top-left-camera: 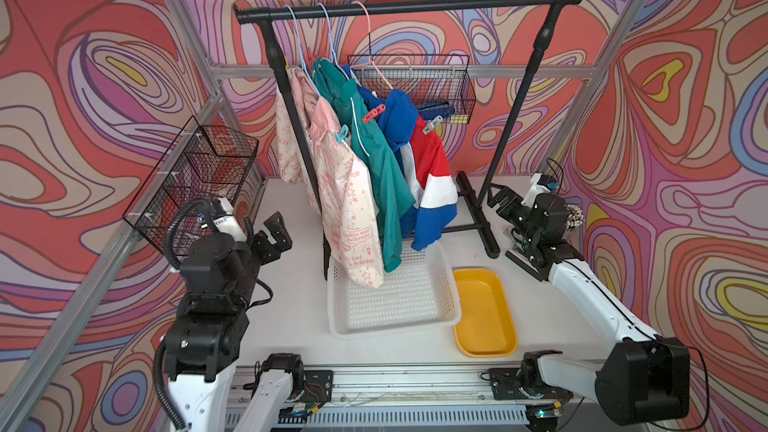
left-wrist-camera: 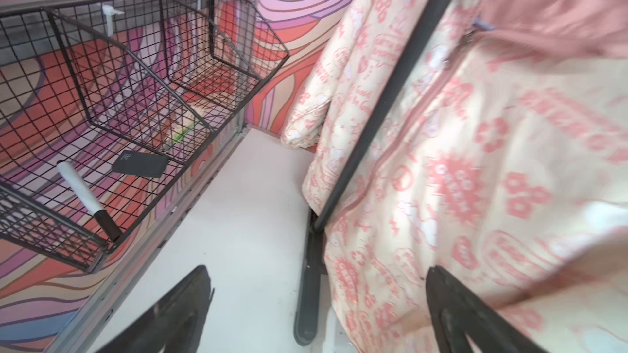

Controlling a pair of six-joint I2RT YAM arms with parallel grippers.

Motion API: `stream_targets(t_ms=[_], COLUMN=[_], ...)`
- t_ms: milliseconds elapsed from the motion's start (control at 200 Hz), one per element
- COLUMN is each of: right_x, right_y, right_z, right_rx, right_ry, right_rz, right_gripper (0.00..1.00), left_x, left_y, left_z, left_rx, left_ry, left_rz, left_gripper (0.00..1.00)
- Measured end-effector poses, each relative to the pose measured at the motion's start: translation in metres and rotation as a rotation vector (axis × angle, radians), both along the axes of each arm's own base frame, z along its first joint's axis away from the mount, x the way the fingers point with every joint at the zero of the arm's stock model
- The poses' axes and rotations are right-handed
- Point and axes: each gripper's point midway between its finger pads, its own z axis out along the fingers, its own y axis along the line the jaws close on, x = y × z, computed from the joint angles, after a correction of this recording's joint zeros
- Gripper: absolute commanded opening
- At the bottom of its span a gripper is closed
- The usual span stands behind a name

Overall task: Remove the clothespins securing jackets to the hanger
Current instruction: Pick up the hanger from the clothesline.

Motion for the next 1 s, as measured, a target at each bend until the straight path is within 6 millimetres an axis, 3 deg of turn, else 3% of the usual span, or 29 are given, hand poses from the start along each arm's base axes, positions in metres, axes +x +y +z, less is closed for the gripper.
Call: stream_targets(t_ms=[105,225,471,681,751,871,1002], right_x=[-0.016,-0.027,-0.028,-0.022,-0.020,-0.020,-0.020], right_y=[0.030,0.044,0.055,0.056,0.056,0.056,0.055], right_z=[0.015,0.020,0.006,0.003,0.004,0.004,0.004], right_rx=[-0.031,-0.060,-0.117,-0.135,-0.143,-0.155,-0.168], right_ry=[-0.025,-0.029,0.015,0.023,0.022,0.018,0.014], right_rz=[0.092,0.138,0.171,0.173,0.174,0.172,0.173], right_gripper=[0.98,0.98,0.98,0.98,0.98,0.98,0.98], left_x=[-0.014,-0.013,0.030,0.065,0.059,0.030,0.017], left_y=[-0.016,-0.037,-0.087,-0.126,-0.148,-0.198,-0.218], left_z=[0.020,0.030,0.028,0.024,0.025,0.041,0.063], left_rx=[-0.034,-0.076,-0.100,0.015,0.102,0.264,0.367], left_ry=[-0.022,-0.014,0.084,0.096,0.064,-0.075,-0.192], left_rz=[-0.089,-0.199,-0.408,-0.447,-0.470,-0.541,-0.452], left_gripper=[0.99,0.99,1.00,1.00,1.00,1.00,1.00])
